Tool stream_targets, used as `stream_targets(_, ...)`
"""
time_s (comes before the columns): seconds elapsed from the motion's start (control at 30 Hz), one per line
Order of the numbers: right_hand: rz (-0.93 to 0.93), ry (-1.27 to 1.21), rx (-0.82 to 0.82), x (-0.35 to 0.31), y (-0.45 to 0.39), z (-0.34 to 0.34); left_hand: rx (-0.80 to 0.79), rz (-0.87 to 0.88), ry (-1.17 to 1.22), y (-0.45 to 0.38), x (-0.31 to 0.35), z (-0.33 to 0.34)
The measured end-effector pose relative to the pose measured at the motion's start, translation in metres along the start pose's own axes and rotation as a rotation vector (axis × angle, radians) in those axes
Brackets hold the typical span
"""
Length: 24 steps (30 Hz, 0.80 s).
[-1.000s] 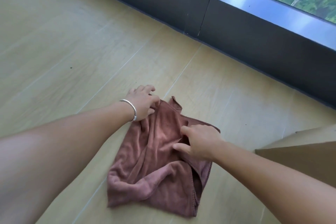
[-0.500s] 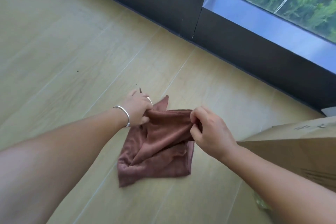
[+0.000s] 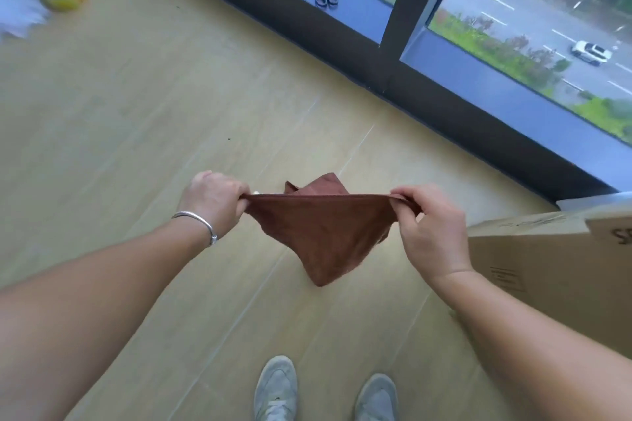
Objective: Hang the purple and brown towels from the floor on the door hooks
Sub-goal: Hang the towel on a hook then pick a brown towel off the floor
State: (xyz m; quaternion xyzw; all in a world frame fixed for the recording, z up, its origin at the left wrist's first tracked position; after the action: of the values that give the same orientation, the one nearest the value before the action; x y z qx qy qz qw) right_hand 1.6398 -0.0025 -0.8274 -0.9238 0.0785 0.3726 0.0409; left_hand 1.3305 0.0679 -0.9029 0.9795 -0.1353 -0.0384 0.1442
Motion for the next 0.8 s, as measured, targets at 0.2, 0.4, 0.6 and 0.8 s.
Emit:
stream_targets(0.2, -0.05, 0.008, 0.054, -0.1, -0.055, -0.06, 0.244, -0.165, 0.296, 0.023, -0.078, -0.132)
stream_targets(0.4, -0.088, -0.113, 0.139, -0.187, -0.087, -0.113, 0.506, -0.138, 0.412, 0.06, -0.128, -0.246)
stream_targets(0.6, -0.093, -0.203, 0.12, -0.221, -0.065, -0.135, 0.661, -0.092, 0.447, 0.121, -0.145, -0.294)
stream_targets(0.8, -0.061, -0.186, -0.101, -0.187, 0.013, -0.124, 0.567, -0.043, 0.399, 0.208, -0.12, -0.254)
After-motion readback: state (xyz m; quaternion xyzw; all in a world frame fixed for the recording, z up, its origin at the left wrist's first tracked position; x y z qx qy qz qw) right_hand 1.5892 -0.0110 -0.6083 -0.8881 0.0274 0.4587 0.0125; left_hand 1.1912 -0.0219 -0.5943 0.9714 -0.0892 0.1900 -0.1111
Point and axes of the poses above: each hand's wrist, its own y-axis away from the middle knuckle, its own z-axis out of the palm, x = y × z, the point moved 6 cm from there along -y, towards the middle knuckle, and after that the axes turned 1 degree about -y, right-handed, at the moved point
